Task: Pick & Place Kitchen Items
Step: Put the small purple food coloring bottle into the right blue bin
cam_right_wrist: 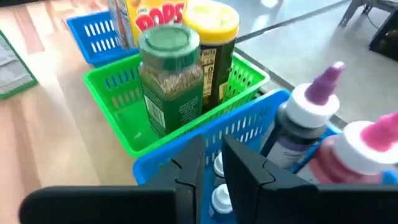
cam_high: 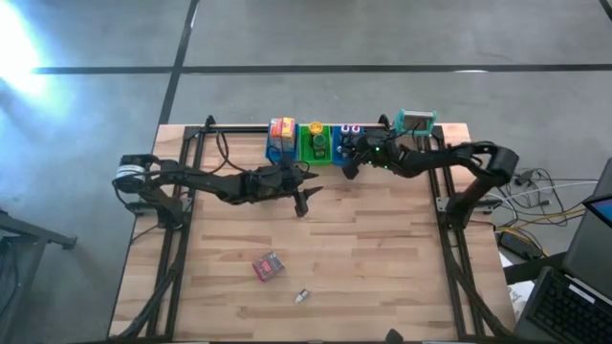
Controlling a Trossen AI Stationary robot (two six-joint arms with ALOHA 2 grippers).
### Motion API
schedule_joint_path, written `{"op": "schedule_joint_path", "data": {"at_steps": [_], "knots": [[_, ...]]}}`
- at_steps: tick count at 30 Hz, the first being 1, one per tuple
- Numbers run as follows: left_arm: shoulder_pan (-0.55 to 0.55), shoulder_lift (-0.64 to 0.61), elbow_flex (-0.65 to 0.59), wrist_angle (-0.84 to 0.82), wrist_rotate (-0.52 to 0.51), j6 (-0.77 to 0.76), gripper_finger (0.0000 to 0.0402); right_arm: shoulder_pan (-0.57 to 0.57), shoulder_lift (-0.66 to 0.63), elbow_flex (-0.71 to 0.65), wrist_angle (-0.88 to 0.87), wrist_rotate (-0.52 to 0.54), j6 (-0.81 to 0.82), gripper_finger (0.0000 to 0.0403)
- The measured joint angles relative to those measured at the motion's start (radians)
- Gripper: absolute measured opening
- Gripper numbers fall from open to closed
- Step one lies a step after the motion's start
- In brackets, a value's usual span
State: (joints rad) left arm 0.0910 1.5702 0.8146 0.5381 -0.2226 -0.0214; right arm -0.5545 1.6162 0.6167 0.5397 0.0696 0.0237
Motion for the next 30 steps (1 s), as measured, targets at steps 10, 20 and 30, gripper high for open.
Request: {"op": "schedule_joint_path", "data": {"at_steps": [10, 20, 30], "knots": [[0.000, 0.000, -0.001, 0.000, 0.000, 0.001, 0.0197, 0.062, -0.274, 0.000, -0.248, 0.000, -0.073, 0.0028], [-0.025, 0.000, -0.002, -0.063, 0.036, 0.066, 0.0197, 0.296, -0.477, 0.000, -0.439, -0.001, -0.182, 0.0008], [-0.071, -0.145, -0.009, -0.253, 0.046, -0.104, 0.0191, 0.648, -0.473, 0.095, -0.626, -0.019, -0.240, 0.0008]]}}
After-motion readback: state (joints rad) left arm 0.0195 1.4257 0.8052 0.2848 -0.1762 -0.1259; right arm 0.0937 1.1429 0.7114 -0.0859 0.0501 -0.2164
